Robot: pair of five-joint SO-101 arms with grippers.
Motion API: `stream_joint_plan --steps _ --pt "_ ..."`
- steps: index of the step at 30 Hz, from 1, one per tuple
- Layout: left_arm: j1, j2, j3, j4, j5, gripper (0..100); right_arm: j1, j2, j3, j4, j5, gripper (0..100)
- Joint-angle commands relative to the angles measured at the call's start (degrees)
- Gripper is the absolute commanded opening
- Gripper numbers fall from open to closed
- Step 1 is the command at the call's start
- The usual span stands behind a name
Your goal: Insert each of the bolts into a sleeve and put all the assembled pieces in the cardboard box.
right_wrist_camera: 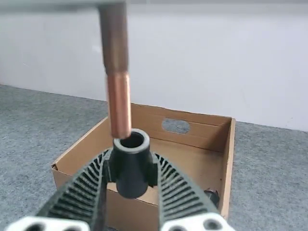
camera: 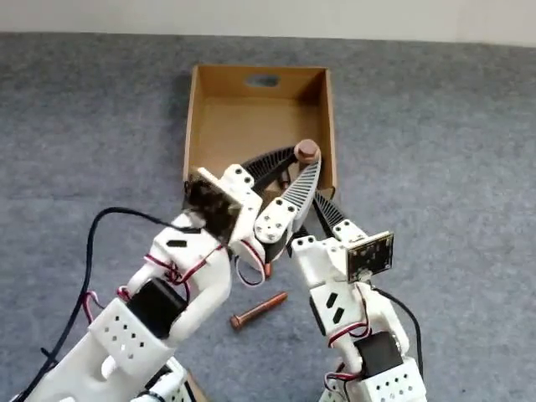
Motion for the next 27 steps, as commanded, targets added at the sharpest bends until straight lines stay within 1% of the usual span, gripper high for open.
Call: stream_joint_plan --steps 1,8,10,14,16,23,27 --pt "0.4 -0.7 -0.7 -1.6 -0.5 1 -0.3 -1.2 2.9 -1.5 -0.3 0.7" --pt "0.2 -0.4 -0.6 -1.6 -0.5 1 -0.3 -1.2 2.9 -1.5 -0.3 0.7" --pt "-0.7 1.4 -1.0 -1.6 -0.5 1 -0.3 -1.2 2.9 -1.5 -0.3 0.7" --pt "-1.9 6.0 -1.6 -5.1 -0.5 1 -0.3 -1.2 2.9 -1.5 -0.3 0.7" --pt "-1.9 7.5 -1.7 -5.5 -0.5 1 -0.3 -1.2 2.9 -1.5 -0.3 0.7" --pt "-1.9 6.6 -1.3 -5.2 -0.5 1 -0.2 -1.2 2.9 -1.5 -0.3 0.7" --pt "-3.2 6.5 0.9 -5.2 -0.5 1 -0.2 -1.2 2.9 -1.5 -0.3 0.7"
